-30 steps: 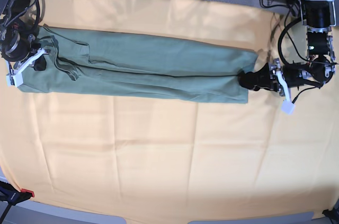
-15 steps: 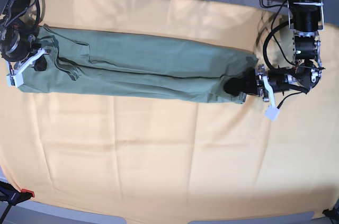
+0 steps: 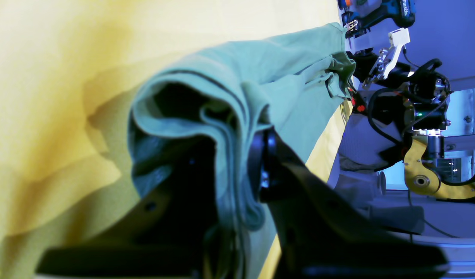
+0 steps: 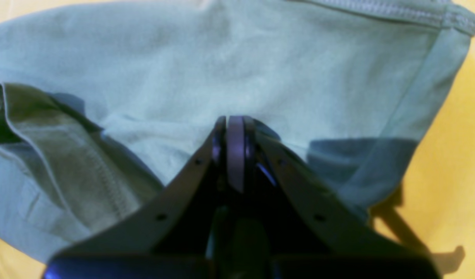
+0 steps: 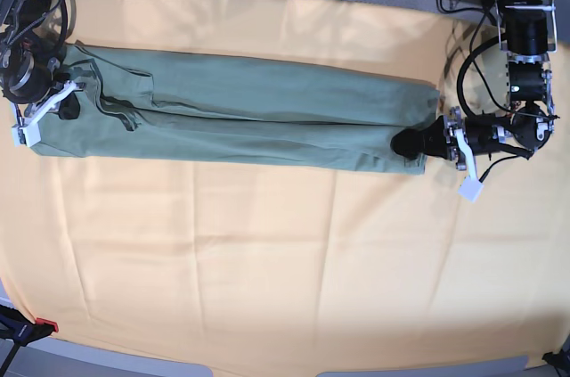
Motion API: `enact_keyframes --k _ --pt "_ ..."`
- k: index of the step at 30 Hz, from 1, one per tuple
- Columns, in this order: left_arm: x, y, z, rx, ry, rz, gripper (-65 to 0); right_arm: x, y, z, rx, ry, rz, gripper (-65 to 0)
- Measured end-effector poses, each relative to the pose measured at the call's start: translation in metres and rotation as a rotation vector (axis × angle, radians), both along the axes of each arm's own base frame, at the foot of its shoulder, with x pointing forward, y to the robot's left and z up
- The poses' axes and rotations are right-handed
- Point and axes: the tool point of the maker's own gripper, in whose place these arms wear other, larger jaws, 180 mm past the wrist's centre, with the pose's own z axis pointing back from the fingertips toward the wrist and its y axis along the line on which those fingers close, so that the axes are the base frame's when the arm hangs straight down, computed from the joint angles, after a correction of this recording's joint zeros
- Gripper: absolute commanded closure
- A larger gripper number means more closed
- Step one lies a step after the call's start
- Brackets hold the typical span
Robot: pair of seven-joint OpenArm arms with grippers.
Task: Fold the T-shirt properly
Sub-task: 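Move left gripper to the strip's hem end and grasp it, then fold the gripped hem end over toward the right gripper with left gripper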
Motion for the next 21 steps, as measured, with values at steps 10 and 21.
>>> enact_keyframes --k 10,21 --pt "0.02 -0.002 0.018 0.037 -0.033 -0.018 0.0 0.0 0.001 0.0 -0.002 -0.002 0.011 0.0" --pt "0.003 -0.08 0.06 -0.042 -0.226 -0.17 0.0 0.001 0.002 0.0 -0.005 -0.012 0.011 0.0"
